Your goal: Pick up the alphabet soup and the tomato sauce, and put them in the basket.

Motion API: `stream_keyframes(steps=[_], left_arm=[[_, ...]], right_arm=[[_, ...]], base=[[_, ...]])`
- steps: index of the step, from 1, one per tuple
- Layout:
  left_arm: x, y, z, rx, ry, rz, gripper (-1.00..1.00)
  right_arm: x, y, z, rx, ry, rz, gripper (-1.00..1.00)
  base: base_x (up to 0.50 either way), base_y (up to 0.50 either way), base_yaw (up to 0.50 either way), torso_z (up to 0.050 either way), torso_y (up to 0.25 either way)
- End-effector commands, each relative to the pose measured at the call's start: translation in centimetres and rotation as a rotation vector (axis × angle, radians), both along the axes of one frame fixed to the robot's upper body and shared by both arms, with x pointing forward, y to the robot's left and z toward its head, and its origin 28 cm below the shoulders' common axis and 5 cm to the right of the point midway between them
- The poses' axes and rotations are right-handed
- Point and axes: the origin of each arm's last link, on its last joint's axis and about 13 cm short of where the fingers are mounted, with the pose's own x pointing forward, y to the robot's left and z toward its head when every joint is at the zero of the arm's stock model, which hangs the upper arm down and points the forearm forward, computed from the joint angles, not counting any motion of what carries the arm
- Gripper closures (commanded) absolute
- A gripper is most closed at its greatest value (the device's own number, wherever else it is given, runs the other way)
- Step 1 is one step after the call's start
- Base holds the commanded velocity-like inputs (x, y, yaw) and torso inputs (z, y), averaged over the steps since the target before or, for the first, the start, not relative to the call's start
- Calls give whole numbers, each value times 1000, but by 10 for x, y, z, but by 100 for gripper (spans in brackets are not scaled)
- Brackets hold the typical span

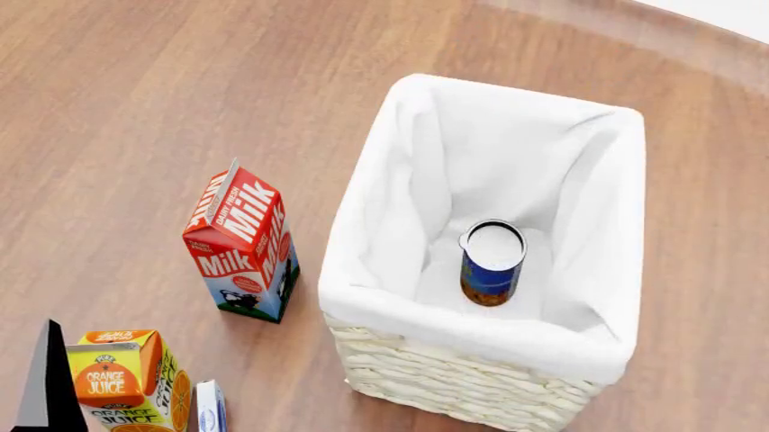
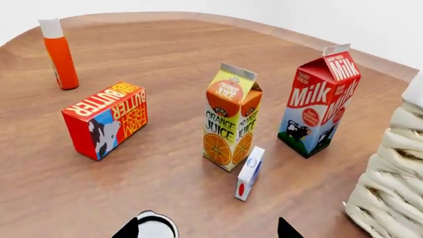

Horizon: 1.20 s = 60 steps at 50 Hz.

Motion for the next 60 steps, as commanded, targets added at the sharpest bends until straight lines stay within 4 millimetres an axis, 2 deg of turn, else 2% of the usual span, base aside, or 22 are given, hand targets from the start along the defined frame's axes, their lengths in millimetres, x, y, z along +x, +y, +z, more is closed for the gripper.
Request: stream_keyframes(steps=[1,10,24,31,38,60], left_arm=[[4,1,0,-11,-19,-8,-100],[5,1,0,-11,-19,-7,-100],[3,2,1,-13,-23,-6,-100],[2,2,3,-15,-25,-5,-100],[2,2,3,-15,-27,-5,-100],[2,3,4,-22,-31,-4,-100]], right_arm=[[5,10,-3,8,-28,38,-100],[5,15,-10,-1,2,51,-100],[2,28,-5,11,4,114,-100],[2,31,-11,0,22,114,-100],[3,33,-22,-30,115,44,-100],[6,40,-30,-64,196,49,-100]], base=[[0,0,0,0,0],[0,0,0,0,0],[0,0,0,0,0],[0,0,0,0,0],[0,0,0,0,0],[0,0,0,0,0]])
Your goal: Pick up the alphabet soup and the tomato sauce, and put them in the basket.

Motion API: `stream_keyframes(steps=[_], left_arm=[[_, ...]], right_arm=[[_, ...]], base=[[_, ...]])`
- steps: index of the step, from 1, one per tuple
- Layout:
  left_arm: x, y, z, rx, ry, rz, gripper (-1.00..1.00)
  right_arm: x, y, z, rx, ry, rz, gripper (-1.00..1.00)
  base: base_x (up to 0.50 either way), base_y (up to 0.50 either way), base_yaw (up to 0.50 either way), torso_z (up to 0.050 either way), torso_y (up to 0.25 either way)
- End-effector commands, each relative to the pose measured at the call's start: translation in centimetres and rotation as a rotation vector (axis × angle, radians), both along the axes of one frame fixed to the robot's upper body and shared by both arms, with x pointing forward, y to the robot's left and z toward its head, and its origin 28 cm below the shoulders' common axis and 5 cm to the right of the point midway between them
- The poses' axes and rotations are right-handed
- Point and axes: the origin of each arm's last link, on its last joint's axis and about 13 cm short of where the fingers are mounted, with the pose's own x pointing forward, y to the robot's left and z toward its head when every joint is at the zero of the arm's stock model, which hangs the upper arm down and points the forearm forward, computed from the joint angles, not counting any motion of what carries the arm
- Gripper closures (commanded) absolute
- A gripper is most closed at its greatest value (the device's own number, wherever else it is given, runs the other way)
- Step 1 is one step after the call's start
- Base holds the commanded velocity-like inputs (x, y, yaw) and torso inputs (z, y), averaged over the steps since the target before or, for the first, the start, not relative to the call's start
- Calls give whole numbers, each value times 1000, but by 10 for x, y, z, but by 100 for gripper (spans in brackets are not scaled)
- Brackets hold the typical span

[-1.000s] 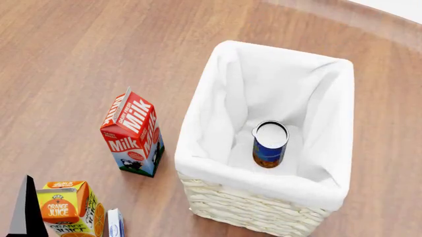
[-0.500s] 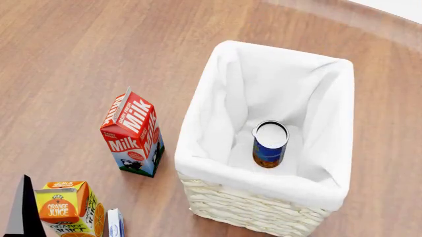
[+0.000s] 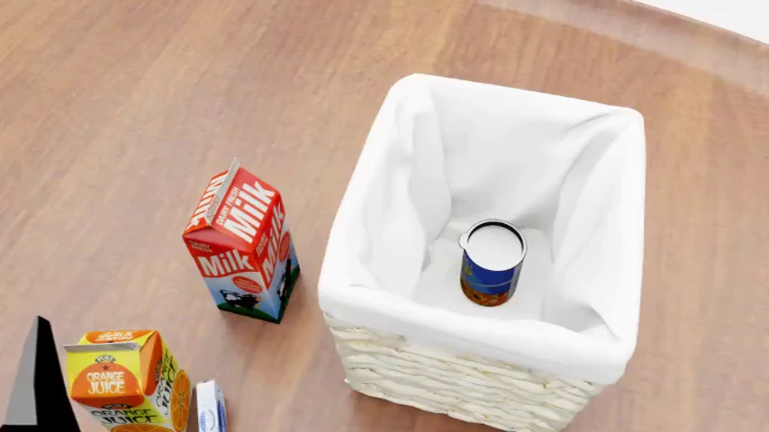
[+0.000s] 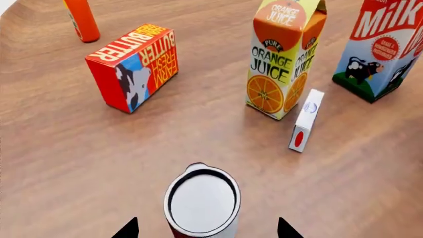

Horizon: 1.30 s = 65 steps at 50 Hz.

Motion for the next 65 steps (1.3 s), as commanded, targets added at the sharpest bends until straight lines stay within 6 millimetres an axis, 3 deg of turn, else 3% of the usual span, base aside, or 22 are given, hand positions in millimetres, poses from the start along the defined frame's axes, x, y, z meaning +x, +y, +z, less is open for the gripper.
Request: stream_keyframes(steps=[1,26,57,58,65], left_arm=[[4,2,1,-14,-21,-5,-100],[3,2,3,-17,-24,-5,-100],[3,3,3,-20,-30,-4,-100],[3,3,3,-21,-30,-4,-100],[3,3,4,-20,-30,-5,-100]], right_arm=[[9,10,-2,-1,6,19,-100],[32,13,-28,-71,67,7,-100],[37,22,-14,-56,34,19,-100],[37,22,-14,-54,34,19,100],[36,22,-14,-44,39,26,100]], base=[[0,0,0,0,0],[0,0,0,0,0],[0,0,0,0,0],[0,0,0,0,0],[0,0,0,0,0]])
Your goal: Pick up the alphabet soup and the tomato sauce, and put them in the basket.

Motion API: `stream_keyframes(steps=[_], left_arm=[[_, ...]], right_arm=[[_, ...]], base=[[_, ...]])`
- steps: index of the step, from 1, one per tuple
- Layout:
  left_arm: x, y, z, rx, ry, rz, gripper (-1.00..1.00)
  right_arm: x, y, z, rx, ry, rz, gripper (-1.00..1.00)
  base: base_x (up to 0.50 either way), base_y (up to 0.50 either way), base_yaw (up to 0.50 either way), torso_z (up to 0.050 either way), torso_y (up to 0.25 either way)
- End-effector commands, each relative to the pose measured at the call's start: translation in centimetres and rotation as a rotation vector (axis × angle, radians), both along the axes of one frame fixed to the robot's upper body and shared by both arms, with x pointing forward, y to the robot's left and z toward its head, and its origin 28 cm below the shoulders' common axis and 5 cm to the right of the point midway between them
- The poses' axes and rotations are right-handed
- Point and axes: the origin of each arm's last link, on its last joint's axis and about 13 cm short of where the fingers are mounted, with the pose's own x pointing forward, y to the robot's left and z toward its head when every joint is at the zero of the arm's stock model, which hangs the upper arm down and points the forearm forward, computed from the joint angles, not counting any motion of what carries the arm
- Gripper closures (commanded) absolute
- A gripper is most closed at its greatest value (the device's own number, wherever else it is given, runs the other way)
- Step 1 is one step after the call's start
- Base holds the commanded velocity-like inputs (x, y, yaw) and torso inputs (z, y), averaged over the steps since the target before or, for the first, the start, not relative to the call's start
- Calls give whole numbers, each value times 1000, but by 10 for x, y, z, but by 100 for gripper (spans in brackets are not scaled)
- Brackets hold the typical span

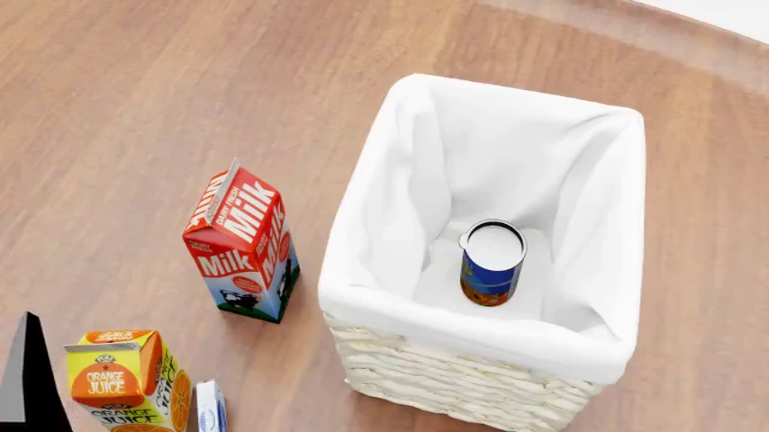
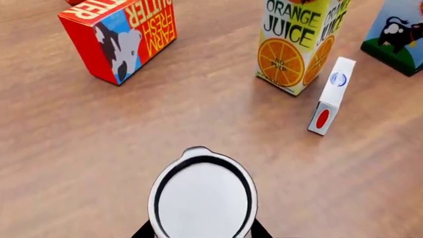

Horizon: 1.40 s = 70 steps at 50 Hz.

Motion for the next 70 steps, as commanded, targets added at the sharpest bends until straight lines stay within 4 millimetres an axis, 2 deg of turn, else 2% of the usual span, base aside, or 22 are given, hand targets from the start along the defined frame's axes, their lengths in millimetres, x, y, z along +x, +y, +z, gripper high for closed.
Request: stream_keyframes(steps=[1,8,15,26,32,52,61,70], left_arm=[[4,1,0,-10,-20,-7,-100],[4,1,1,-10,-19,-8,-100],[4,0,0,-10,-18,-9,-100],[5,0,0,-9,-16,-11,-100],[4,-1,0,-9,-17,-12,-100],[4,-1,1,-8,-19,-13,-100],[4,-1,0,-9,-20,-13,-100],[4,-1,0,-9,-22,-13,-100]], right_arm=[[8,5,4,26,-34,15,100],[9,5,4,31,-32,14,100],[10,0,13,48,-48,-14,100],[15,-18,30,123,-88,-139,100],[15,-29,43,165,-124,-203,100],[-5,-51,109,305,-276,-327,100],[-5,-60,123,311,-333,-355,100],[-7,-67,146,322,-399,-383,100]], base=[[0,0,0,0,0],[0,0,0,0,0],[0,0,0,0,0],[0,0,0,0,0],[0,0,0,0,0],[0,0,0,0,0],[0,0,0,0,0],[0,0,0,0,0]])
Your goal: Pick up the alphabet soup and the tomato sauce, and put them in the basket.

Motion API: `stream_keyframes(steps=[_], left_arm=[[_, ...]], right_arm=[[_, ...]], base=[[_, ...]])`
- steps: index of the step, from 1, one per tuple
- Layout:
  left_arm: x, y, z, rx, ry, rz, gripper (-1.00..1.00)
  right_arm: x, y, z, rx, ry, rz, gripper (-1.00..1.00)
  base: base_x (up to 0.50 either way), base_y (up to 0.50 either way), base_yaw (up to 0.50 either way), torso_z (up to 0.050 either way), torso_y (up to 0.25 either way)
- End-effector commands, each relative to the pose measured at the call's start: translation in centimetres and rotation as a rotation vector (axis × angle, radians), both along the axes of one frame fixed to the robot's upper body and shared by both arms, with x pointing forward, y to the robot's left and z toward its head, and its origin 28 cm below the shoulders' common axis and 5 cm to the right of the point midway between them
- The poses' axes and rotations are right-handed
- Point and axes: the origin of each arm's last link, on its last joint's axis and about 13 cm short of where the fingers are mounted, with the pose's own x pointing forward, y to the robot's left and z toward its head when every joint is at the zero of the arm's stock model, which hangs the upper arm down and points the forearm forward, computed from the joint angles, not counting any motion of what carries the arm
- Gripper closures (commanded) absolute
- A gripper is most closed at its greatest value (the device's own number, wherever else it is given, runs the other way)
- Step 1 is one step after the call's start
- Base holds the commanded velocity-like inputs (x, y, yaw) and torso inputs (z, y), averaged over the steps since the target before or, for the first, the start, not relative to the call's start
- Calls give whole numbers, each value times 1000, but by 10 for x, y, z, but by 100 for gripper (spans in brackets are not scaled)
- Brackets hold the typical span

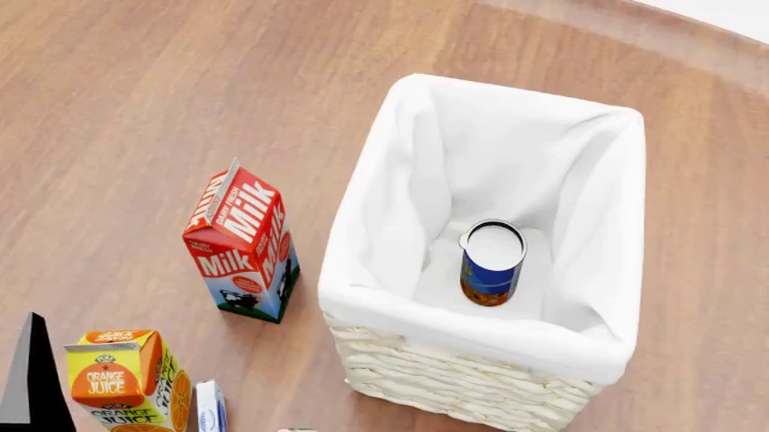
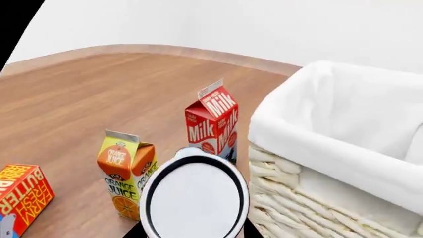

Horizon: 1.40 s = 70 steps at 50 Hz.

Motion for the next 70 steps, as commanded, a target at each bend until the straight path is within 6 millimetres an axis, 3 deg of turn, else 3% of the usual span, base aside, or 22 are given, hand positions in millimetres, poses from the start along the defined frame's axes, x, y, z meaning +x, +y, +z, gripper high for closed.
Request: stream_keyframes(steps=[1,38,70], left_arm=[[4,1,0,-11,-21,-6,-100],[4,1,2,-15,-21,-6,-100],[4,3,4,-19,-26,0,-100]], right_arm=[[3,-7,31,23,-142,-40,100],[5,-34,68,-30,-252,-147,100],[32,-47,104,-78,-321,-178,100]], base=[[0,0,0,0,0],[0,0,0,0,0],[0,0,0,0,0]])
